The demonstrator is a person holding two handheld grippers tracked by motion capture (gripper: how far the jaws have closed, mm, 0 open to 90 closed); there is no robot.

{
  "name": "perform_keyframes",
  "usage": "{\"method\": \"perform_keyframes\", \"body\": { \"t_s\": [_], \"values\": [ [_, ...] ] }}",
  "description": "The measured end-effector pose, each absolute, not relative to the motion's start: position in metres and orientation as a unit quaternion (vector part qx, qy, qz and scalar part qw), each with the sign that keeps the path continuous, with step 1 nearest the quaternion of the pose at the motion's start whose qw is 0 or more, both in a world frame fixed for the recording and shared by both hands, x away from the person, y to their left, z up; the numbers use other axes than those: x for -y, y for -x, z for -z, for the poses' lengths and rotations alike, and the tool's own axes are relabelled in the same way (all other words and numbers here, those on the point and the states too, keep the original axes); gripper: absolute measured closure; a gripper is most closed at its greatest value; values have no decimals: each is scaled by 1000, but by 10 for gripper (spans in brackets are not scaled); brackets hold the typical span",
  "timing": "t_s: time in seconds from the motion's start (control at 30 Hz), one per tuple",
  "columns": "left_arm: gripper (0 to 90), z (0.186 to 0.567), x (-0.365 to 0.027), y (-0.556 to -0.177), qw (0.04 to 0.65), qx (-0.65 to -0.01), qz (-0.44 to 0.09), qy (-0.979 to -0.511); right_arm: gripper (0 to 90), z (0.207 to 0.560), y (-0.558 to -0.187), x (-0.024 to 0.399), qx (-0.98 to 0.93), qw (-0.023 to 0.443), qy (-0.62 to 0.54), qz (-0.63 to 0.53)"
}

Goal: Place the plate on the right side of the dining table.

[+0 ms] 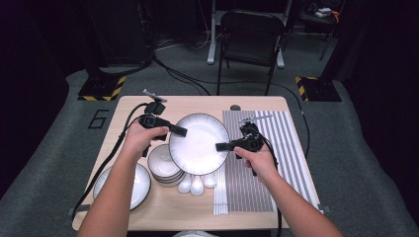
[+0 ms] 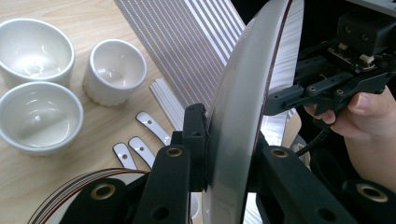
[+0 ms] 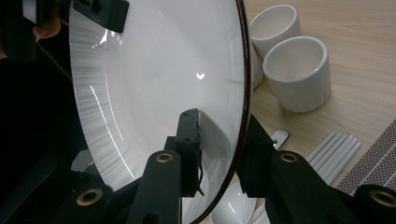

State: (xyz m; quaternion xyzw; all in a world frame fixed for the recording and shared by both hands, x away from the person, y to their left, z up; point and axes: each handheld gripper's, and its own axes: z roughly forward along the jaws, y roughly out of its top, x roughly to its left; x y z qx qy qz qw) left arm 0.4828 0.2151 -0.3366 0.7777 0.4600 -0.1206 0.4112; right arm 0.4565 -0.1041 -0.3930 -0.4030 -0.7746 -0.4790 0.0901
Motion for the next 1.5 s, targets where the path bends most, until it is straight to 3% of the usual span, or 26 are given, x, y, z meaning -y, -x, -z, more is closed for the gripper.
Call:
{"method": "perform_keyframes", "body": {
  "t_s": [1.5],
  "values": [
    [799, 341, -208, -483, 417, -442, 136, -782, 747, 384, -463, 116, 767, 73, 403, 494]
  ]
}}
